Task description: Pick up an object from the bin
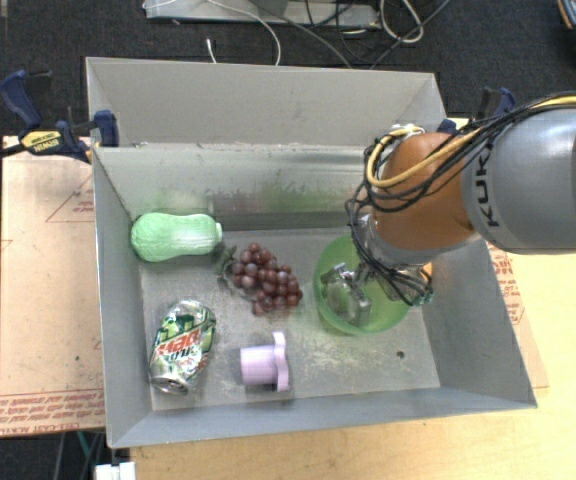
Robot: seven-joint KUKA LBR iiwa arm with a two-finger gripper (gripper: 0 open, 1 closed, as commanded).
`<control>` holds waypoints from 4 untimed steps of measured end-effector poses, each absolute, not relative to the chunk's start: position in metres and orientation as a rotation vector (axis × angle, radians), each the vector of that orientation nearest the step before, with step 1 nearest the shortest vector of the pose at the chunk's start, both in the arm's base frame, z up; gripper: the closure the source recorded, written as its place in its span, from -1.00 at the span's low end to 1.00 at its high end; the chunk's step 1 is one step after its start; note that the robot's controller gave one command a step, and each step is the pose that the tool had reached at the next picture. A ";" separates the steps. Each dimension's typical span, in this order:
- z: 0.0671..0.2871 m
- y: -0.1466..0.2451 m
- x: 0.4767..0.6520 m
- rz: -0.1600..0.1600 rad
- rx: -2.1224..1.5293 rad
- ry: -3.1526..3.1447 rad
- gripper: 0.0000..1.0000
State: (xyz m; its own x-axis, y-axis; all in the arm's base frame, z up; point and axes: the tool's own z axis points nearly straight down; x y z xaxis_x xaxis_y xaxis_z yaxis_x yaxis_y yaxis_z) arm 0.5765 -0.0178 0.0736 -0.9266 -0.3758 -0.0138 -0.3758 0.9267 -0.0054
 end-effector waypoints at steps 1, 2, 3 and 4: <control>0.074 -0.018 0.576 -0.004 -0.599 3.069 1.00; 0.160 -0.015 0.577 -0.001 -0.617 3.071 1.00; 0.194 -0.008 0.562 -0.001 -0.606 3.069 1.00; 0.165 0.028 0.653 -0.006 -0.774 3.019 1.00</control>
Offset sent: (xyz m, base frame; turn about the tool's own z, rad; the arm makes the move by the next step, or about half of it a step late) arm 0.0039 0.0020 0.1440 -0.0199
